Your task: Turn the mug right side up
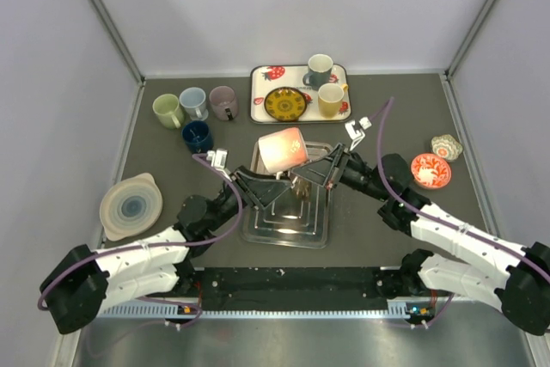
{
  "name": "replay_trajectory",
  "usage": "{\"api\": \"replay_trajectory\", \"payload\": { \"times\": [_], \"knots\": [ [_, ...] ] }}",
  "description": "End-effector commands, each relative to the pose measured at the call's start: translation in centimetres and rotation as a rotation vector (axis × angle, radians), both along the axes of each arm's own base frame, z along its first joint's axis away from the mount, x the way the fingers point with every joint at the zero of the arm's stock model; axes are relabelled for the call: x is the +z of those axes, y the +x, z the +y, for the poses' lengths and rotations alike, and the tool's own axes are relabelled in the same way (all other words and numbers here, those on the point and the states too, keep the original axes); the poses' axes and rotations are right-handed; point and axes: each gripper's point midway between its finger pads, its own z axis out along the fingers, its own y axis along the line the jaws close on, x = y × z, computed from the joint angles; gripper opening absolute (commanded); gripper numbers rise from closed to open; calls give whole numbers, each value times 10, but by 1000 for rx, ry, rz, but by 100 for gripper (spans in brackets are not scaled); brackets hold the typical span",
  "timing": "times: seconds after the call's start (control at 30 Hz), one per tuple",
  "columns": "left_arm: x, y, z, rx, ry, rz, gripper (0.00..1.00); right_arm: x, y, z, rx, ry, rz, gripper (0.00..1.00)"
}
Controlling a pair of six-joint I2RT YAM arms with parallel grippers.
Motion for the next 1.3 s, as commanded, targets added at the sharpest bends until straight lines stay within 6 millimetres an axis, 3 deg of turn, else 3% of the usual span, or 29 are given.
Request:
{"api": "replay_trajectory", "payload": {
  "times": [0.0,0.2,0.53,0.67,0.77,0.83,0.9,1.0,1.07,1.2,1.27],
  "knots": [
    [49,2,7,41,-119,-109,79,60,-15,-1,37,148,-175,0],
    [62,2,9,43,-152,-141,67,54,-20,1,60,133,-177,0],
    [74,-5,-6,-52,-178,-172,45,39,-24,8,84,59,-187,0],
    [82,-5,-3,-51,-209,-182,31,32,-26,7,91,38,-200,0],
    [83,-5,1,-38,-220,-183,31,30,-30,4,91,46,-209,0],
    [82,-3,6,-18,-233,-171,36,30,-32,2,91,55,-216,0],
    [81,1,10,5,-239,-160,49,31,-34,0,92,66,-224,0],
    [80,1,14,15,-244,-159,50,32,-36,0,99,68,-230,0],
    [82,0,15,12,-246,-169,43,31,-36,0,103,62,-231,0],
    [84,-2,13,-5,-250,-181,4,28,-37,1,109,55,-228,0],
    [82,-1,12,-12,-248,-170,0,27,-36,1,107,52,-225,0]
  ]
}}
